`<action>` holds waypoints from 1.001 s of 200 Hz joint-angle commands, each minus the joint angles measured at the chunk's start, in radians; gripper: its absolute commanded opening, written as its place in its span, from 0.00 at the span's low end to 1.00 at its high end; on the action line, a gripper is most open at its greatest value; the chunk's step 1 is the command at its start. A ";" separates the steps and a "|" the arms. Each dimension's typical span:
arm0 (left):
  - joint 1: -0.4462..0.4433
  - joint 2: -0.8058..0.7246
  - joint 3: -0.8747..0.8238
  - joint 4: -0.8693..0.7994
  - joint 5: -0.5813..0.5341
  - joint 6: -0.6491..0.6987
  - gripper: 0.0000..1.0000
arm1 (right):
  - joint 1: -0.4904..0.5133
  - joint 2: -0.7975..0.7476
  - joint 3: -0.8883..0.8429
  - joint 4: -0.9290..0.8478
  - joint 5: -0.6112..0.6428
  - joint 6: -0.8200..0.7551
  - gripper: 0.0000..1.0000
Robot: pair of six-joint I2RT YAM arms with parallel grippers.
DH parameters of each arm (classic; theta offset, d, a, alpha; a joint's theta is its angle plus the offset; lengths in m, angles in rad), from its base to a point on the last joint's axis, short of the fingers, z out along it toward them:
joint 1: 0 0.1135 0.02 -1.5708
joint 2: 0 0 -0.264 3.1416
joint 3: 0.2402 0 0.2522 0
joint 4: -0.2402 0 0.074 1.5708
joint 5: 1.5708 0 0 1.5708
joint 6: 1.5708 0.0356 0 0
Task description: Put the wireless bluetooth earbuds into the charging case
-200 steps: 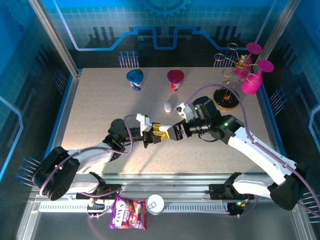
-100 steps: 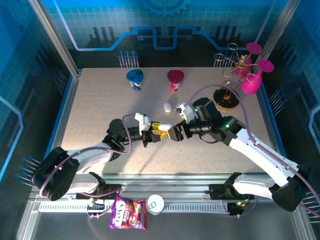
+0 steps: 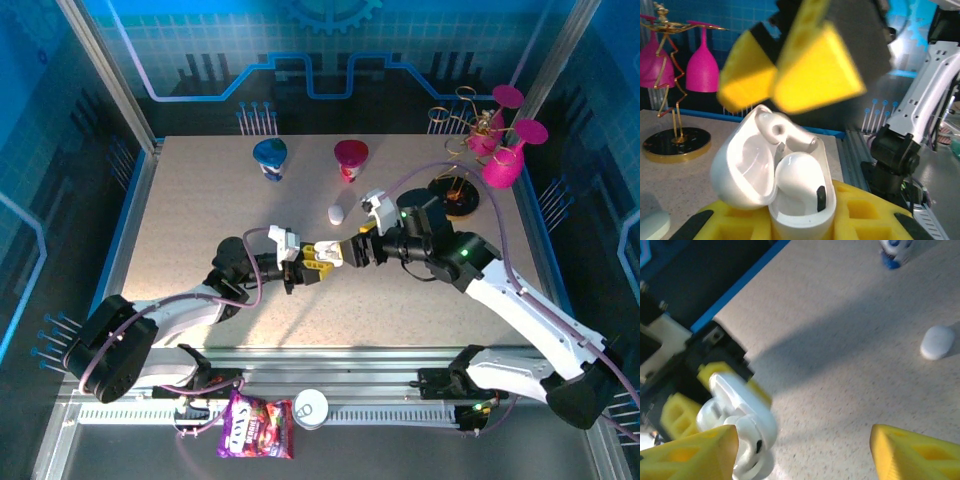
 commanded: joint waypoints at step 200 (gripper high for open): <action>0.001 0.003 -0.005 -0.019 -0.075 0.106 0.00 | 0.099 0.061 0.058 -0.012 0.032 0.078 0.35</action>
